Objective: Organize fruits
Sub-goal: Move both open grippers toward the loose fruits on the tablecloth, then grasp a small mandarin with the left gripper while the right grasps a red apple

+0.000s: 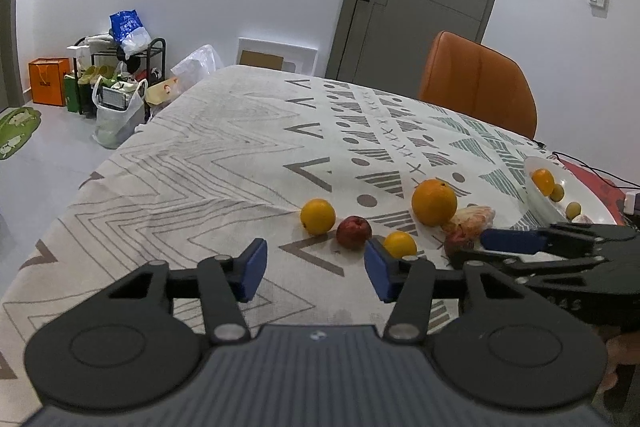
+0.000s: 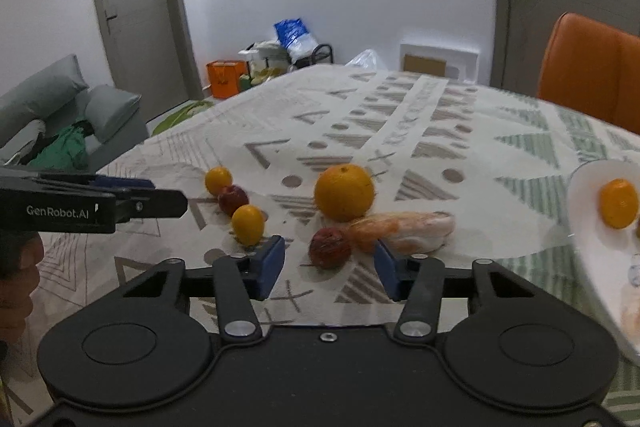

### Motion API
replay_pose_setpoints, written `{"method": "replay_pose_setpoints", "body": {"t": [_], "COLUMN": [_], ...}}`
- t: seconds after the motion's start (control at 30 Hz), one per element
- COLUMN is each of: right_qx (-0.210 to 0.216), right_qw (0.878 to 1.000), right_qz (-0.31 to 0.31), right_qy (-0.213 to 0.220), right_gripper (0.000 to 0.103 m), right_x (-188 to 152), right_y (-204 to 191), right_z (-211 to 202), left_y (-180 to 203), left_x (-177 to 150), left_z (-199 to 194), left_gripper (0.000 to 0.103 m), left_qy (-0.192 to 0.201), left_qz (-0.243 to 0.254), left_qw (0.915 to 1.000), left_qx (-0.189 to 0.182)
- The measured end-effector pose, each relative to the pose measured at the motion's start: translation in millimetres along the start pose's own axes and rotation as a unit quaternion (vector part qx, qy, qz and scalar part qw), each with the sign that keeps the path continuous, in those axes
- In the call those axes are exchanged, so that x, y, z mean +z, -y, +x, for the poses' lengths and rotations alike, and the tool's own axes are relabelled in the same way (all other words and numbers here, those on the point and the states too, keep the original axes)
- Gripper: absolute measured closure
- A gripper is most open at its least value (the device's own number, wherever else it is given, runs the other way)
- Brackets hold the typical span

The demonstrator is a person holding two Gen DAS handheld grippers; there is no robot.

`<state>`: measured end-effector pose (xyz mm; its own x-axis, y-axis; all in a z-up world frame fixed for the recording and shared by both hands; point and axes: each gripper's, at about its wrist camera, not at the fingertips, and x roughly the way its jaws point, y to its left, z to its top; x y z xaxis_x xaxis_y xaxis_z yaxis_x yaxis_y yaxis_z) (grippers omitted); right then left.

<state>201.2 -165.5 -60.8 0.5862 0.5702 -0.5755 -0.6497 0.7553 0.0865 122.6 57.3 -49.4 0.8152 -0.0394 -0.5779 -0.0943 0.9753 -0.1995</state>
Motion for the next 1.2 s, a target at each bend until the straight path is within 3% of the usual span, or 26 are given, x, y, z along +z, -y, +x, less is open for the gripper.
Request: {"method": "replay_pose_setpoints", "body": {"t": [0.07, 0.13, 0.8, 0.9, 0.97, 1.2], "right_qx": [-0.001, -0.009, -0.018, -0.025, -0.031, -0.048], "right_qw": [1.0, 1.0, 0.999, 0.999, 0.999, 0.997], "right_qz": [-0.002, -0.006, 0.016, 0.021, 0.025, 0.037], "right_qy": [-0.006, -0.001, 0.022, 0.025, 0.029, 0.051], "right_gripper": [0.059, 0.079, 0.08, 0.08, 0.08, 0.08], "right_x": [-2, -1, -6, -7, -8, -9], "right_y": [-1, -1, 18, 24, 29, 45], "right_z": [6, 7, -23, -29, -34, -54], "left_y": [-1, 0, 34, 41, 45, 59], "left_x": [0, 1, 0, -1, -2, 6], "left_z": [2, 3, 18, 24, 31, 34], "left_gripper": [0.053, 0.054, 0.06, 0.068, 0.08, 0.082], "left_qy": [-0.002, -0.002, -0.017, -0.025, -0.033, -0.022], "left_qz": [-0.002, -0.003, 0.022, 0.024, 0.024, 0.031], "left_qw": [1.0, 1.0, 0.9988, 0.9983, 0.998, 0.9979], "left_qx": [-0.002, -0.006, -0.04, -0.047, -0.048, -0.053]}}
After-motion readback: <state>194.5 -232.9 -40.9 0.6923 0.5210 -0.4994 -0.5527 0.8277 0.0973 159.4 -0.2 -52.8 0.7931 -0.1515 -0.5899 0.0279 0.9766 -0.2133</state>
